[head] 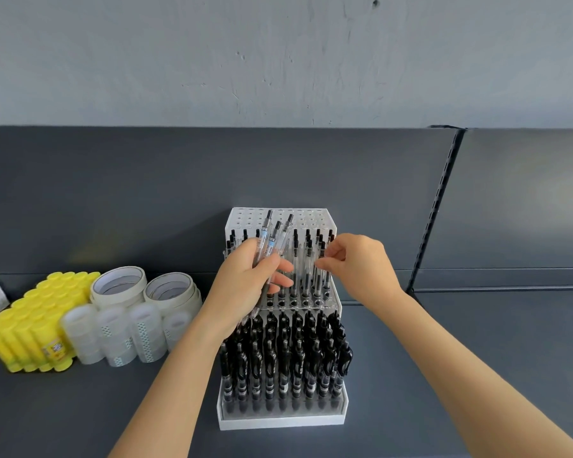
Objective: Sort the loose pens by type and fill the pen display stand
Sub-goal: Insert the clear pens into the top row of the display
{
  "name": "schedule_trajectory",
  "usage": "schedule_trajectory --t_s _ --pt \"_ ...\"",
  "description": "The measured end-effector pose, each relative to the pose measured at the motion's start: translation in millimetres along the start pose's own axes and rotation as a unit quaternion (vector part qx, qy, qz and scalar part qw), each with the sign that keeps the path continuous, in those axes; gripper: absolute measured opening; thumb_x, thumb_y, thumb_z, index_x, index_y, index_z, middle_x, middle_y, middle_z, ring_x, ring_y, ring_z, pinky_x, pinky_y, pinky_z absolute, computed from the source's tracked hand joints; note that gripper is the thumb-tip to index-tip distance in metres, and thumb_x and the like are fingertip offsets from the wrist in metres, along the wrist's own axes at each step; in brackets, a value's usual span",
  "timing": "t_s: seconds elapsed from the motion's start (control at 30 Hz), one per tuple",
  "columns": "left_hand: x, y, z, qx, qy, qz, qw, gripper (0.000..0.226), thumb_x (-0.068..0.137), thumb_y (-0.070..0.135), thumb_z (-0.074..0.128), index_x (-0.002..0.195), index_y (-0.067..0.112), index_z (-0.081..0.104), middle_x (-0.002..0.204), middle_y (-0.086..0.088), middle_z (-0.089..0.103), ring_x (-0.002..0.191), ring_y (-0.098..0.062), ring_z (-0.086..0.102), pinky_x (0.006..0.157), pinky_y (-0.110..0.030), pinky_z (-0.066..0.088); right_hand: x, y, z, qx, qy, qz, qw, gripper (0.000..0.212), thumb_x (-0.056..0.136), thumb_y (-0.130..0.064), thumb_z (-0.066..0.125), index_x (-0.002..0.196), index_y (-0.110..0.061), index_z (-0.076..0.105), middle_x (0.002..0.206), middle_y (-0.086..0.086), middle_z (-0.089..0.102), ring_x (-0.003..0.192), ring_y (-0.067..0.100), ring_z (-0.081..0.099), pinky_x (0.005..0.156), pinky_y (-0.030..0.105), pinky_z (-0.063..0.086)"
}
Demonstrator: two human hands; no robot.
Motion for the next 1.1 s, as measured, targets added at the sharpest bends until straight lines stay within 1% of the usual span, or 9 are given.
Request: schedule_trajectory --t_s 0.13,0.37,0.47,0.57,0.63,0.7,0.77,0.97,1.1 --pt "1.5 3.3 4.7 0.01 -0.003 0.009 1.0 0.011 0.099 0.016 0.048 0.102 0.015 0.059 0.091 0.0 0.069 0.074 -0.011 0.069 0.066 -0.024 0.055 -5.9 -11.3 -20.5 0.058 0.066 -0.02 0.996 0.019 0.082 -0.026 0.072 0.097 -0.015 0.067 0.084 -0.005 0.065 0.079 0.013 0.06 0.074 0.027 0.051" --pt "3.8 14.5 26.3 0.018 -0.048 0.025 0.998 0.011 0.098 0.015 0.051 0.103 0.011 0.06 0.084 -0.005 0.069 0.076 -0.014 0.07 0.071 -0.031 0.057 -10.0 -23.1 -21.4 0.311 -0.02 0.038 0.949 0.004 0.082 -0.016 0.072 0.084 -0.015 0.068 0.076 0.001 0.07 0.071 0.008 0.064 0.057 0.018 0.053" --pt "5.2 14.7 29.0 0.028 -0.059 0.029 0.997 0.012 0.098 0.016 0.052 0.104 0.011 0.06 0.086 -0.007 0.071 0.079 -0.014 0.071 0.077 -0.037 0.057 -12.0 -19.3 -19.5 0.349 -0.02 0.054 0.935 0.009 0.082 -0.014 0.073 0.08 -0.011 0.065 0.077 0.006 0.071 0.069 0.01 0.066 0.058 0.02 0.052" --pt "6.2 13.2 26.7 0.034 -0.039 0.031 0.998 0.019 0.096 0.023 0.054 0.104 0.007 0.061 0.093 -0.015 0.069 0.084 -0.022 0.069 0.082 -0.044 0.055 -11.8 -15.6 -24.6 0.397 0.0 0.068 0.915 0.006 0.082 -0.006 0.07 0.079 -0.007 0.065 0.074 0.01 0.071 0.069 0.017 0.068 0.068 0.03 0.059" --pt "7.8 11.1 21.9 0.049 -0.015 0.036 0.998 0.021 0.095 0.025 0.055 0.102 0.007 0.063 0.097 -0.02 0.066 0.09 -0.029 0.066 0.084 -0.045 0.055 -7.1 -8.3 -35.0 0.38 0.042 0.068 0.922 0.004 0.081 -0.003 0.067 0.08 -0.006 0.066 0.071 0.009 0.071 0.067 0.017 0.068 0.072 0.034 0.059" --pt "8.6 9.5 17.5 0.044 -0.002 0.041 0.998 0.01 0.095 0.021 0.056 0.097 0.021 0.066 0.101 -0.018 0.066 0.093 -0.027 0.064 0.087 -0.041 0.055 -2.6 -1.1 -44.5 0.294 0.083 0.056 0.951 0.005 0.08 -0.005 0.063 0.081 -0.009 0.066 0.069 0.005 0.07 0.065 0.018 0.067 0.071 0.035 0.059" --pt "9.2 8.3 15.3 0.042 0.006 0.045 0.998 0.016 0.095 0.018 0.057 0.094 0.032 0.064 0.103 -0.014 0.067 0.094 -0.023 0.065 0.087 -0.037 0.056 -0.7 0.8 -46.7 0.197 0.097 0.034 0.975 0.006 0.081 -0.01 0.062 0.084 -0.012 0.067 0.07 -0.001 0.069 0.07 0.02 0.067 0.072 0.036 0.057" --pt "7.5 8.5 12.6 0.018 0.017 0.049 0.998 0.015 0.096 0.016 0.053 0.097 0.026 0.064 0.081 -0.001 0.065 0.073 -0.002 0.064 0.068 -0.015 0.053 0.3 3.0 -33.1 0.075 0.089 0.009 0.993 0.009 0.087 -0.014 0.059 0.093 -0.013 0.066 0.077 -0.008 0.063 0.076 0.013 0.061 0.068 0.022 0.046" --pt "6.4 8.6 8.5 0.02 0.026 0.055 0.998 0.013 0.097 0.021 0.051 0.098 0.028 0.063 0.08 0.003 0.066 0.07 0.0 0.064 0.066 -0.017 0.051 3.5 6.1 -19.9 0.036 0.046 0.009 0.998 0.01 0.087 -0.013 0.06 0.094 -0.01 0.066 0.079 -0.003 0.063 0.08 0.016 0.062 0.07 0.023 0.045"
Point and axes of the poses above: each hand's wrist, its own x-axis towards the middle knuckle, its own z-axis out of the palm, y = z × x, the point moved 5 cm from there along x, towards the middle knuckle
